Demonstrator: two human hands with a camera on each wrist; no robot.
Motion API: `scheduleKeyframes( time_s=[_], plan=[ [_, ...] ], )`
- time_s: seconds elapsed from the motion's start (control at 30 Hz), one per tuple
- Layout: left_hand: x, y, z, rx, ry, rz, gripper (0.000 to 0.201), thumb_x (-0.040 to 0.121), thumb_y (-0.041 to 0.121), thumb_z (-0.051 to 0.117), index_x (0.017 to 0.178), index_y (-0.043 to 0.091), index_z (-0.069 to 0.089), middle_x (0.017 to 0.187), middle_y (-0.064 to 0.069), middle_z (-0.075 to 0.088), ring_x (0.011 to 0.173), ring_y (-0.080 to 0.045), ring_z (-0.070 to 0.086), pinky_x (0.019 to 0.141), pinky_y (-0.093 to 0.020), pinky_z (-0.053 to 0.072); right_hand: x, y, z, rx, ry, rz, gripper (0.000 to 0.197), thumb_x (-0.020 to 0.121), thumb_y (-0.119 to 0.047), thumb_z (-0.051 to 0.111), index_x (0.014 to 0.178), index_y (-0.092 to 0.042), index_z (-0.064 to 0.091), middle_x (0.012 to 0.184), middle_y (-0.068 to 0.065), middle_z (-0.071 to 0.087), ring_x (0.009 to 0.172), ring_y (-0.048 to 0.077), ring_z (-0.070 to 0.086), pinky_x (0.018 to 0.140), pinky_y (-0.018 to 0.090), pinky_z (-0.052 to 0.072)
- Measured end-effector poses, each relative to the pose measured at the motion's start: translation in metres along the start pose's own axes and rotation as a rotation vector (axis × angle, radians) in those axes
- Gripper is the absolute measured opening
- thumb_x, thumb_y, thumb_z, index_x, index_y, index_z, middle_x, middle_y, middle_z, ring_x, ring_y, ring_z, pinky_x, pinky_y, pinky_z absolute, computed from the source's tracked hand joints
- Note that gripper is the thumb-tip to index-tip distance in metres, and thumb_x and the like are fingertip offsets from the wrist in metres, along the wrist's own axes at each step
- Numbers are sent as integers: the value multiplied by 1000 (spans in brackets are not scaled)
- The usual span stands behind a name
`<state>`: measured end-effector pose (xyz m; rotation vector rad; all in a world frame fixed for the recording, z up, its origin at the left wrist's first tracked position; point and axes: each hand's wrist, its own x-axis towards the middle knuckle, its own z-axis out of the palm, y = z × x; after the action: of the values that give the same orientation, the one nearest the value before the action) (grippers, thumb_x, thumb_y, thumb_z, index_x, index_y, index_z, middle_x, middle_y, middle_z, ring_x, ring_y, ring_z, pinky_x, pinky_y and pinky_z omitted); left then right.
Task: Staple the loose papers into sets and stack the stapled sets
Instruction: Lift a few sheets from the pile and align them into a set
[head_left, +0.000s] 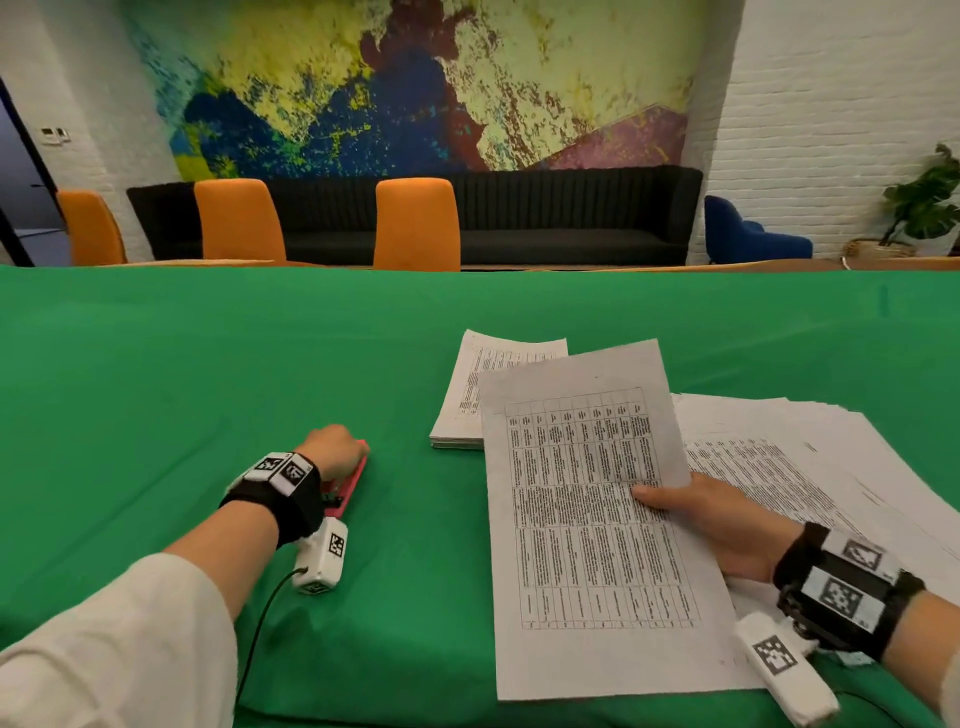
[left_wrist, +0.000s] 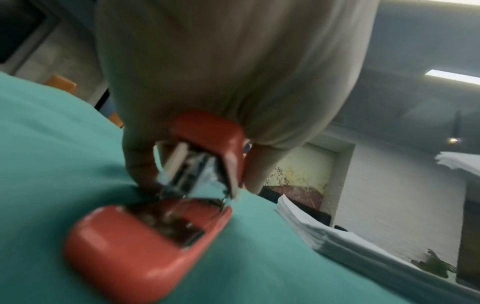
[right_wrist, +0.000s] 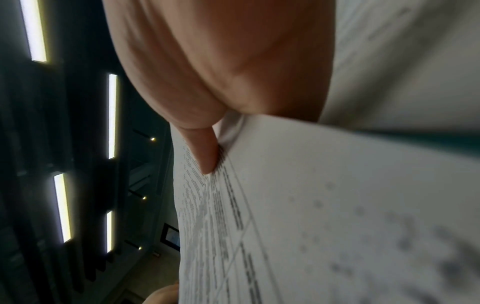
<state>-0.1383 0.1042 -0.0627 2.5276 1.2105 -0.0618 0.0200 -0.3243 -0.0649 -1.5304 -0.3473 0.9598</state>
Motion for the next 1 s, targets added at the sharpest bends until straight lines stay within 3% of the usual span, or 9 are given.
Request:
scheduleKeyframes(
  time_s=[0.1, 0.17, 0.27, 0.37, 0.47, 0.57, 0.73, 0.83, 1.0],
  plan=[
    [-12, 15, -6, 50, 160, 66, 54, 98, 55, 58, 125, 9, 66, 142, -21, 56, 129, -39, 55, 108, -44, 46, -4, -23, 1, 15, 4, -31, 46, 91, -20, 63, 134, -6, 58, 125, 27, 70, 114, 49, 68, 98, 63, 54],
    [-32, 37, -9, -316, 213, 280, 59, 96, 56, 65, 138, 15, 62, 146, -12, 58, 132, -30, 56, 113, -44, 44, -3, -44, 2, 60, 3, -70, 45, 91, -19, 61, 134, -6, 60, 124, 25, 71, 109, 43, 71, 91, 58, 60],
    [-76, 77, -5, -957, -156, 418, 35, 101, 45, 63, 129, 24, 64, 133, -7, 70, 115, -21, 70, 103, -46, 54, 7, -76, 8, 128, -6, -138, 35, 100, -16, 54, 133, -7, 62, 122, 20, 73, 102, 35, 75, 86, 52, 63],
    [-106, 104, 7, -1159, -343, 466, 32, 103, 31, 64, 133, 22, 59, 127, -3, 74, 110, -24, 74, 96, -46, 59, 27, -104, 15, 162, -11, -203, 30, 107, -13, 48, 133, -12, 62, 124, 15, 74, 104, 32, 75, 87, 52, 63],
    [-101, 121, 11, -1146, -72, 448, 32, 100, 7, 64, 128, 20, 58, 128, 0, 71, 111, -21, 71, 99, -42, 57, 52, -127, 23, 165, -40, -214, 31, 108, -15, 48, 136, -14, 59, 130, 15, 71, 113, 33, 72, 91, 53, 61],
    [-73, 133, -1, -1127, 50, 390, 32, 99, 2, 60, 128, 17, 57, 127, 0, 67, 115, -24, 66, 103, -45, 55, 73, -140, 33, 68, 23, -172, 30, 104, -20, 59, 132, -11, 61, 124, 15, 74, 104, 32, 75, 81, 48, 65],
    [-3, 138, -23, -930, 130, 287, 32, 98, 2, 60, 124, 19, 52, 131, -6, 64, 114, -30, 64, 103, -49, 54, 101, -139, 36, -247, 129, -40, 28, 92, -8, 73, 116, 2, 63, 114, 18, 74, 89, 30, 74, 62, 36, 63],
    [27, 141, -16, -790, 139, 269, 36, 98, 2, 58, 132, 12, 53, 133, -10, 63, 116, -34, 62, 103, -46, 53, 117, -131, 31, -306, 173, -1, 15, 88, -4, 77, 97, 0, 66, 92, 14, 74, 72, 23, 73, 54, 32, 61],
    [62, 144, 6, -549, 68, 220, 34, 98, 5, 55, 132, 7, 56, 130, -15, 64, 113, -37, 63, 98, -47, 54, 141, -109, 29, -422, 249, 13, 21, 83, -4, 83, 97, 2, 68, 77, 11, 74, 59, 19, 70, 47, 29, 57]
  ],
)
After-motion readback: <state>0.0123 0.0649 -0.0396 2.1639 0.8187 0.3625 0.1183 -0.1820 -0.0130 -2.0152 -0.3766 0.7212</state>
